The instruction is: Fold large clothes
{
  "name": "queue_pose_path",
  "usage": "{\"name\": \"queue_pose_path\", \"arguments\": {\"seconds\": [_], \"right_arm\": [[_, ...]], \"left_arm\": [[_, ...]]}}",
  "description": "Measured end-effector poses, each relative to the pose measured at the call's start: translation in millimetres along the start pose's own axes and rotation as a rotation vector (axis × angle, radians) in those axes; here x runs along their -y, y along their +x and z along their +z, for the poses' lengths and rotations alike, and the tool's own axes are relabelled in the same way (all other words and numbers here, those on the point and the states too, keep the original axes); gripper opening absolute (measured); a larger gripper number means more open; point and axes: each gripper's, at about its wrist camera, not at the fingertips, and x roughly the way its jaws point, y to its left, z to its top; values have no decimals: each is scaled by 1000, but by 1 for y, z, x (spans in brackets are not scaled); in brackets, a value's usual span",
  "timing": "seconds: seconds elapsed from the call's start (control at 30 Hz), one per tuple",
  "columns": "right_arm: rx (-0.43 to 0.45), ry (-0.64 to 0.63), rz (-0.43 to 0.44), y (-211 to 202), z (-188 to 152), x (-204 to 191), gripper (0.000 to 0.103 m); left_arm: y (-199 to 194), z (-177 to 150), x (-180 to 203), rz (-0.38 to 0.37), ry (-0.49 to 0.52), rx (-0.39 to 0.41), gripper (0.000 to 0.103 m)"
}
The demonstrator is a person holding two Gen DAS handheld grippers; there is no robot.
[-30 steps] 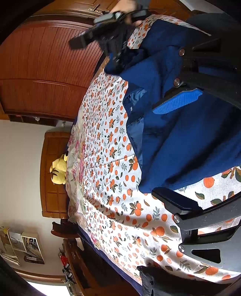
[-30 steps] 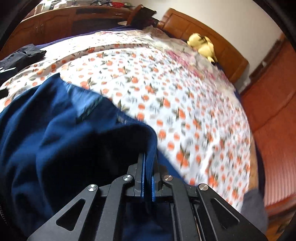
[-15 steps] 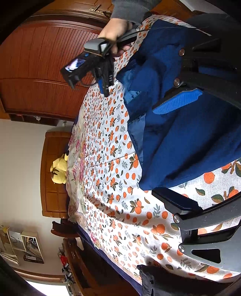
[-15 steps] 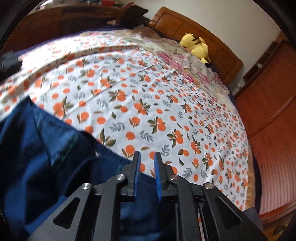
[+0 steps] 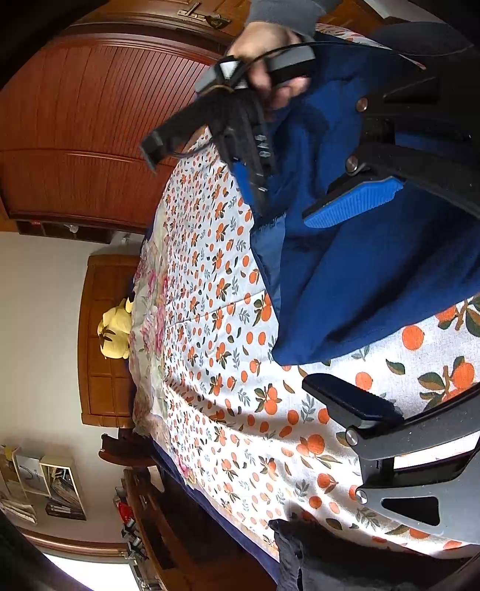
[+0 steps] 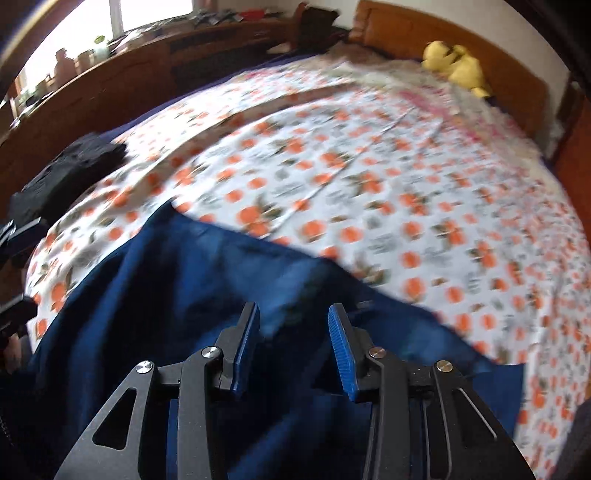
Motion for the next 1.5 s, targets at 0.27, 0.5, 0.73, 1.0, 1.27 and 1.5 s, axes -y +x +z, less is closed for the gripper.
{"name": "queue_pose_path", "arguments": {"seconds": [0.27,0.5,0.73,1.0,1.27,1.5], "right_arm": [[-137,22,66,35,-5,-7,12],[-4,-9,19,14,18,-11,3],[142,-46,-44,1,37,-27,3],[73,76,-72,-11,31,13,20],[7,170,-285,-46,-23,107,31],[-116,358,-348,-13,-84,184,31]], "left_arm": [[0,-1,-4,0,-7,-3,82],[-3,0,-8,1,-11,7,82],[-5,2,-3,-7,-3,12,82],[-5,6,14,-44,24,13,82],[-5,12,41,-128,44,14,82],[8,15,72,-186,83,-4,82]]}}
